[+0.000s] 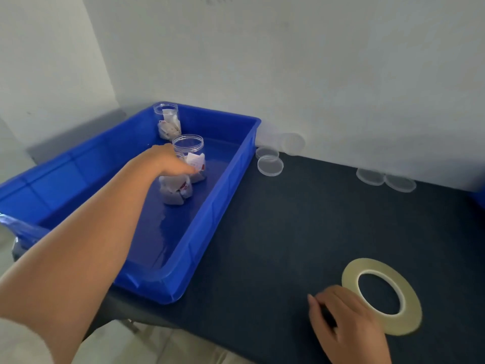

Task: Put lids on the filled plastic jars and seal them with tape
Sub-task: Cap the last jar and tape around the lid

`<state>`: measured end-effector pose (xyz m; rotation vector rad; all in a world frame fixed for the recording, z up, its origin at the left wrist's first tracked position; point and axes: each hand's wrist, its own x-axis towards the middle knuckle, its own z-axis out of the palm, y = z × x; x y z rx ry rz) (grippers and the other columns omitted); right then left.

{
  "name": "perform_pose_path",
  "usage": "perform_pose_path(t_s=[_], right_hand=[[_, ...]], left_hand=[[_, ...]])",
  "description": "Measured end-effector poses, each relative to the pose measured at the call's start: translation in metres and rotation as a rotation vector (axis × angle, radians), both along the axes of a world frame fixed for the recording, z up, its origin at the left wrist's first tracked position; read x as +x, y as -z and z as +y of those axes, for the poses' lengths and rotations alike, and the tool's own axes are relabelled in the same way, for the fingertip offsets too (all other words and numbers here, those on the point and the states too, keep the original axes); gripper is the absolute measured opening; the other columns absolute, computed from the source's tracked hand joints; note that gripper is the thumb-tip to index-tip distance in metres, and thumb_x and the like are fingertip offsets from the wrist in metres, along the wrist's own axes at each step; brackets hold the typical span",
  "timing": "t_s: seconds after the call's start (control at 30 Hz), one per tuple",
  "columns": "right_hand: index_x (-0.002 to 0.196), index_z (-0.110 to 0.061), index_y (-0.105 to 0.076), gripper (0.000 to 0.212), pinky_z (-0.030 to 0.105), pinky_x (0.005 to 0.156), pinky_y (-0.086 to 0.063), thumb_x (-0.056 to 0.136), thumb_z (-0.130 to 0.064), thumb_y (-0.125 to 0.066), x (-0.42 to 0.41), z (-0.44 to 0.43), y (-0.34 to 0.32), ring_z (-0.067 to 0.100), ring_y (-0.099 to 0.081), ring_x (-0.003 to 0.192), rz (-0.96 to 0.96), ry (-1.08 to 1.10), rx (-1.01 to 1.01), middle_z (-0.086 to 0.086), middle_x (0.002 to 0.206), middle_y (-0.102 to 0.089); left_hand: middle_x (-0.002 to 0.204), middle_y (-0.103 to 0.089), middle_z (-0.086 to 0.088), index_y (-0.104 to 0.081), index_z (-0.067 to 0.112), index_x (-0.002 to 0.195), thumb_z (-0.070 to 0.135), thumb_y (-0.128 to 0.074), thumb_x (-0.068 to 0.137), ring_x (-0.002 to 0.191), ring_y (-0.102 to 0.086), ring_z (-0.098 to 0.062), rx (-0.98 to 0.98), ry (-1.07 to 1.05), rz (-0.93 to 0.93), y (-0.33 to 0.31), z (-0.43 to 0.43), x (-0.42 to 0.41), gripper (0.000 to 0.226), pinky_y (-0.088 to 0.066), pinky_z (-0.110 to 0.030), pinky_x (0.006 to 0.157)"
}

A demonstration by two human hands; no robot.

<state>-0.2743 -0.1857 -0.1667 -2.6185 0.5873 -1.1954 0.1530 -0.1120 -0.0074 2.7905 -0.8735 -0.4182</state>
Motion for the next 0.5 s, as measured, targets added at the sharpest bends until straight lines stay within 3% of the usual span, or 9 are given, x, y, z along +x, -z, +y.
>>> perform_pose_path(t_s=[0.07,0.13,0.23,0.3,0.37,0.43,0.5], right_hand=[[0.067,-0.016,-0.068,0.032,0.023,0.059,-0.045,0.095,-0.031,-0.061,0.0,0.001,-0.001,0.009,-0.054,0.058,0.0,-0.002,0.02,-0.011,0.07,-0.058],[0.067,-0.017,-0.067,0.032,0.022,0.059,-0.044,0.095,-0.031,-0.061,0.0,0.002,-0.002,0.007,-0.052,0.058,0.003,-0.009,0.029,-0.012,0.069,-0.056],[0.067,-0.018,-0.066,0.031,0.02,0.059,-0.043,0.095,-0.03,-0.062,-0.002,0.003,-0.003,0.004,-0.05,0.059,0.013,-0.008,0.043,-0.013,0.069,-0.055],[0.068,-0.018,-0.067,0.027,0.022,0.058,-0.045,0.095,-0.026,-0.067,-0.004,0.003,-0.003,0.004,-0.051,0.06,0.03,-0.005,0.063,-0.014,0.069,-0.055],[0.07,-0.018,-0.067,0.022,0.025,0.057,-0.047,0.091,-0.021,-0.072,-0.005,0.003,-0.003,0.004,-0.052,0.061,0.046,0.005,0.086,-0.014,0.071,-0.055],[0.072,-0.018,-0.067,0.023,0.026,0.058,-0.048,0.094,-0.024,-0.07,-0.005,0.004,-0.005,0.004,-0.052,0.062,0.048,0.013,0.101,-0.015,0.072,-0.055],[0.08,-0.02,-0.07,0.023,0.022,0.064,-0.05,0.097,-0.035,-0.064,-0.006,0.006,-0.008,0.002,-0.056,0.068,0.038,0.023,0.135,-0.018,0.079,-0.058]], left_hand=[[0.095,-0.061,-0.004,-0.052,0.021,0.09,0.061,-0.08,0.077,0.086,-0.062,-0.024,0.017,-0.026,-0.035,-0.003,0.004,-0.003,0.05,-0.052,-0.037,0.074],[0.101,-0.065,-0.007,-0.061,0.015,0.106,0.056,-0.08,0.077,0.089,-0.064,-0.026,0.02,-0.065,-0.081,-0.01,0.009,-0.005,0.054,-0.048,-0.036,0.069],[0.13,-0.055,-0.011,-0.061,0.024,0.13,0.057,-0.08,0.075,0.111,-0.059,-0.034,-0.069,-0.046,-0.247,-0.034,0.012,-0.015,0.067,-0.048,-0.04,0.078],[0.13,-0.046,-0.009,-0.06,0.032,0.132,0.056,-0.082,0.073,0.114,-0.053,-0.035,-0.2,0.037,-0.34,-0.057,0.012,-0.029,0.067,-0.045,-0.041,0.078],[0.137,-0.045,-0.008,-0.053,0.035,0.144,0.058,-0.085,0.07,0.127,-0.049,-0.034,-0.284,0.181,-0.398,-0.077,0.01,-0.05,0.084,-0.047,-0.046,0.089],[0.145,-0.047,-0.001,-0.044,0.037,0.153,0.061,-0.084,0.067,0.133,-0.05,-0.028,-0.366,0.341,-0.391,-0.09,0.008,-0.083,0.098,-0.047,-0.045,0.099],[0.143,-0.052,0.009,-0.043,0.039,0.151,0.064,-0.082,0.063,0.126,-0.056,-0.017,-0.438,0.483,-0.294,-0.089,0.006,-0.124,0.099,-0.048,-0.038,0.098]])
